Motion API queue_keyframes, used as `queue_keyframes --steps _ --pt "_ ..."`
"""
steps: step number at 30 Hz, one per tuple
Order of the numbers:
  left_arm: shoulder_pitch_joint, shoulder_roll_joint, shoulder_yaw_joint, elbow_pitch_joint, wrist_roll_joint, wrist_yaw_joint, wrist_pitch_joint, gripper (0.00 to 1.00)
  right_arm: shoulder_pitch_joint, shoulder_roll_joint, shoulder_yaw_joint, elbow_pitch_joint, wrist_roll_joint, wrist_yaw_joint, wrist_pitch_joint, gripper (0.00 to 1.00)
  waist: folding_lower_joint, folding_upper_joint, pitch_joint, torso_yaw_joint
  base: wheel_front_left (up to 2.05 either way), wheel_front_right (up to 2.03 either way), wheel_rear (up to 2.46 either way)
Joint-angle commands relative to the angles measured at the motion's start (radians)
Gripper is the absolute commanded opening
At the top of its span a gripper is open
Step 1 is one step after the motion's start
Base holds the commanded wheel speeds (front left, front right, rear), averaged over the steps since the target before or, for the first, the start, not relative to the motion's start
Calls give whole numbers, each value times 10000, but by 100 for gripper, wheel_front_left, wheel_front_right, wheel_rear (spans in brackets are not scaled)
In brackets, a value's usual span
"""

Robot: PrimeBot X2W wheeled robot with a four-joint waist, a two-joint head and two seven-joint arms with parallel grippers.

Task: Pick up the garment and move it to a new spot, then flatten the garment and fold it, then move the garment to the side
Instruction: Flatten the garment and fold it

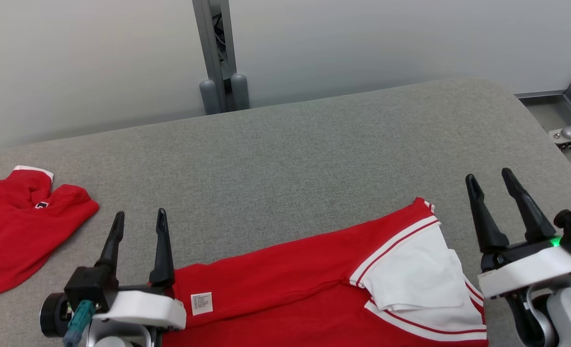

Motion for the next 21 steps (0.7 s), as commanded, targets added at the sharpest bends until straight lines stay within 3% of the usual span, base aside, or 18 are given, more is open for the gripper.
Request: queue_keyframes --steps 1,6,11,21 --pt "308 -170 283 -67 215 -140 -46 100 275 324 -267 -262 -267 6 -73 100 0 0 24 -26 0 0 0" --pt "994 -856 1297 -245 934 -713 -43 100 980 1033 -691 -819 -1195 4 -72 100 0 0 26 -32 0 0 0" --pt "1504 -1263 1878 -290 1642 -1321 -45 100 1296 1257 -554 -863 -1429 4 -73 100 0 0 -30 28 0 0 0" --pt "1704 -1399 2088 -296 1894 -1566 -47 100 1283 1327 -462 -741 -1446 4 -64 100 0 0 -96 161 0 0 0"
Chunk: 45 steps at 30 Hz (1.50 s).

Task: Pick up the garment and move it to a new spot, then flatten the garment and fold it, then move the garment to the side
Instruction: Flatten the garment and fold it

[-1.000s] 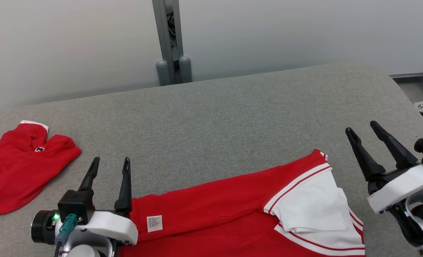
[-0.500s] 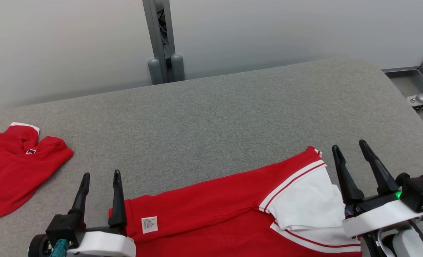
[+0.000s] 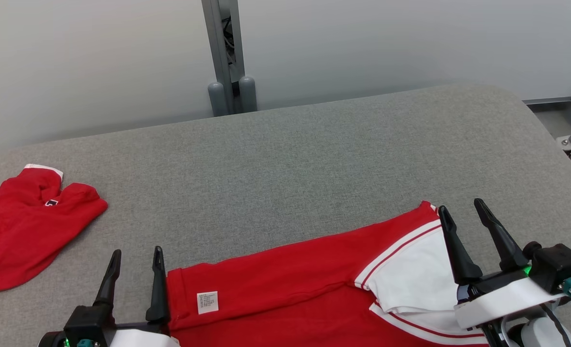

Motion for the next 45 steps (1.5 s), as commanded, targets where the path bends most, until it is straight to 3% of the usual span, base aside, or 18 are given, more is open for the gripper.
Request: queue_keyframes --steps 1,5,11,18,26,44,45 --pt "-4 20 9 35 -90 -76 -35 100 24 -16 4 55 19 2 -24 100 0 0 -8 9 0 0 0" --pt "-49 18 -36 70 -120 -64 -35 100 66 -70 -120 258 92 2 -18 100 0 0 -6 42 0 0 0" --pt "-109 18 -72 153 18 -163 -36 100 94 -115 -314 1651 523 4 -17 100 0 0 104 127 0 0 0" --pt "-286 18 26 317 206 -322 -36 100 -418 -272 10 3764 1659 4 109 100 0 0 413 251 0 0 0" --pt "-437 19 126 416 390 -489 -36 100 -996 -526 599 5267 2860 4 122 100 0 0 587 383 0 0 0" --pt "-616 18 286 441 617 -653 -36 100 -1732 -898 2712 6169 4753 4 -16 100 0 0 716 570 0 0 0" --pt "-617 20 274 445 617 -647 -36 100 -1767 -921 2814 6171 4853 4 -17 85 0 0 713 574 0 0 0"
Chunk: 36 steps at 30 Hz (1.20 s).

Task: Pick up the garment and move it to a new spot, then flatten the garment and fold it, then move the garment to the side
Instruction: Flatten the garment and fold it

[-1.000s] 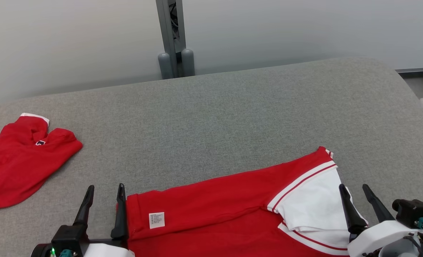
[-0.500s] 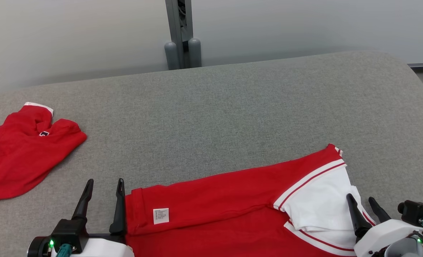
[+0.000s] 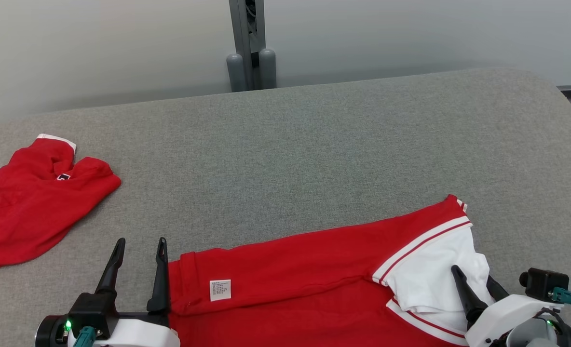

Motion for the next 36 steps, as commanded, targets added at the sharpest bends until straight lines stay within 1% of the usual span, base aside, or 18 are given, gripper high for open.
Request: queue_keyframes --steps 1,2,3,8,13,22,27,30,35,36 --pt "-147 30 3 -1 0 -26 -36 100 -114 -138 229 50 213 6 -82 46 0 0 -10 5 0 0 0" --pt "-149 31 -10 3 -6 -17 -36 100 -128 -160 364 68 294 6 -84 11 0 0 -20 8 0 0 0" --pt "-146 31 -19 6 -18 -6 -36 100 -157 -184 462 87 358 6 -79 0 0 0 -31 10 0 0 0" --pt "-169 31 -67 15 -96 52 -37 100 -343 -414 788 159 676 4 -92 0 0 0 -42 34 0 0 0" --pt "-184 29 -78 49 -127 77 -37 100 -529 -595 906 208 875 4 -101 0 0 0 -33 53 0 0 0" --pt "-199 31 -100 99 -178 94 -37 100 -1106 -1403 730 591 1246 3 -108 0 0 0 -80 44 0 0 0" --pt "-164 31 -139 115 -224 125 -37 100 -1375 -1634 987 806 1391 3 -90 0 0 0 -142 34 0 0 0" --pt "-120 29 -170 115 -292 190 -37 100 -1421 -1659 1386 639 1422 4 154 0 0 0 -191 -8 0 0 0" --pt "2 31 -207 128 -424 278 -37 100 -1492 -1706 1742 76 1830 4 490 0 0 0 -334 -148 0 0 0" --pt "34 29 -232 120 -459 303 -37 100 -1471 -1706 1874 -161 2022 4 703 0 0 0 -394 -214 0 0 0"
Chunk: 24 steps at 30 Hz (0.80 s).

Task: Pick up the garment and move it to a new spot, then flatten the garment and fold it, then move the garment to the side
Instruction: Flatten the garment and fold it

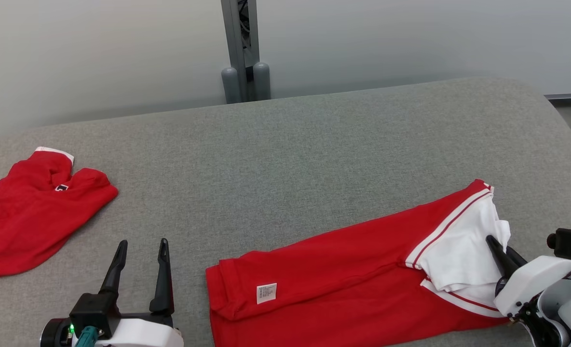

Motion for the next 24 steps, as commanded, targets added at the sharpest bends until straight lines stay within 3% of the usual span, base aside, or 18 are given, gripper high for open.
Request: queue_keyframes --steps 1,5,17,24 --pt "83 29 -14 -8 -55 63 -37 100 -45 14 -9 -193 292 2 197 0 0 0 -76 -79 0 0 0" --pt "140 31 -36 -15 -147 154 -37 100 75 189 -159 -962 1025 4 866 0 0 0 -256 -240 0 0 0" --pt "278 31 -168 -46 -341 306 -37 100 738 1069 -405 -3436 1740 5 2444 0 0 0 -527 -477 0 0 0" --pt "303 31 -170 -48 -402 356 -37 100 1392 2231 -722 -4666 1807 5 3321 0 0 0 -614 -312 0 0 0"
